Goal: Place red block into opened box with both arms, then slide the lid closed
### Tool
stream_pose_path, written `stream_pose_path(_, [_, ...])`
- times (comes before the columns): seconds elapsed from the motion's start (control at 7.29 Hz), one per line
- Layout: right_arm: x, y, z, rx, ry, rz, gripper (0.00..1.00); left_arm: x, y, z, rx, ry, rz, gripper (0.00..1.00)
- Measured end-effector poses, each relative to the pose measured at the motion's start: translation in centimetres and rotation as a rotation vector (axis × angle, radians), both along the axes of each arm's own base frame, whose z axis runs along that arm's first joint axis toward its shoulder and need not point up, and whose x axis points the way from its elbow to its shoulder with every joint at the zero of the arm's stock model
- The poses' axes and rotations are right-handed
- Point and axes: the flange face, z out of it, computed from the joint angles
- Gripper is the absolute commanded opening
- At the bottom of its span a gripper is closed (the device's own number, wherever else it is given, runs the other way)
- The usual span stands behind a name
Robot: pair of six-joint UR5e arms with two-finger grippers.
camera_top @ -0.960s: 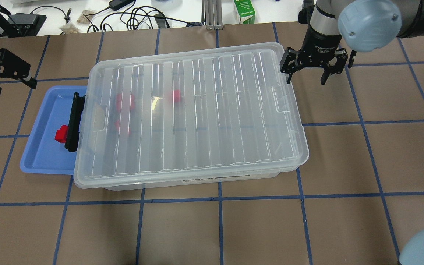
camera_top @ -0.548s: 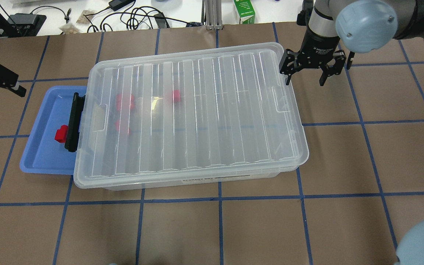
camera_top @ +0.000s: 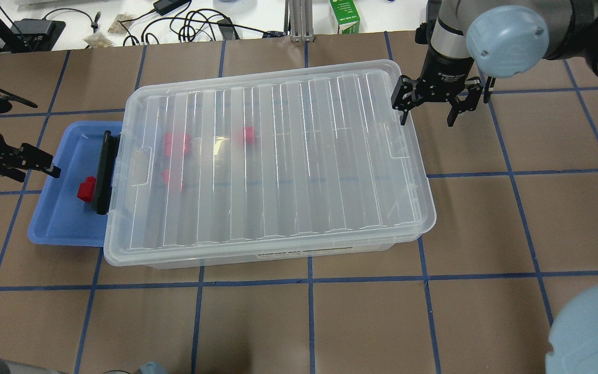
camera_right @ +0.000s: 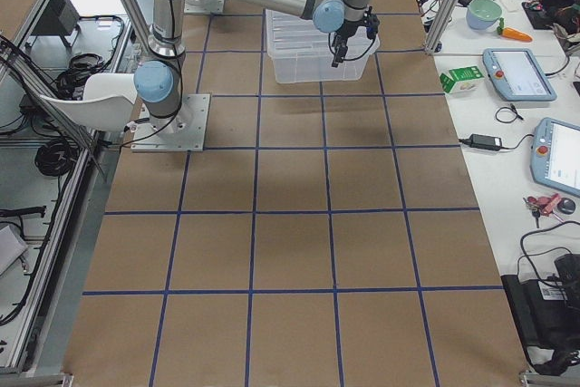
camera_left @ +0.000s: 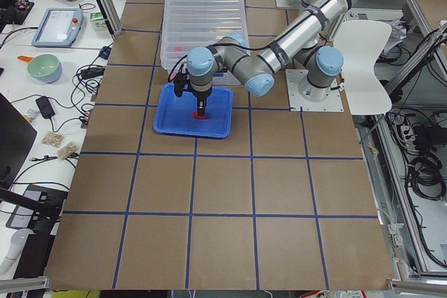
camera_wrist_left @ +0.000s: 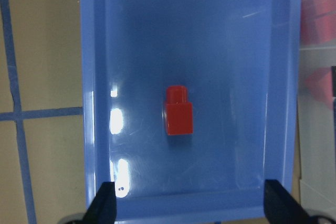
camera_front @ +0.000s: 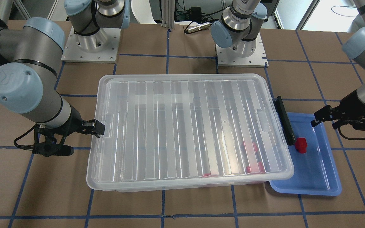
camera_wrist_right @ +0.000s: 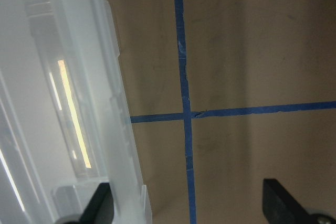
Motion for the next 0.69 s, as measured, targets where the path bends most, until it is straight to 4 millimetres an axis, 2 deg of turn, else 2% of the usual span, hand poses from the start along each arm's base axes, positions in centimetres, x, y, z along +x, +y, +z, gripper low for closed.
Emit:
stream_pose_path(0.27, [-0.4,-0.1,-0.2,0.002,0.002,0.006,1.0,-0.9,0.3,-4.1,-0.005,-0.007,0.056,1.0])
stream_pose_path(0.69, [-0.9,-0.2,0.0,-0.005,0.006,0.037,1.0,-3.7,-1.2,-6.6,0.004,-0.011,0.063,1.0])
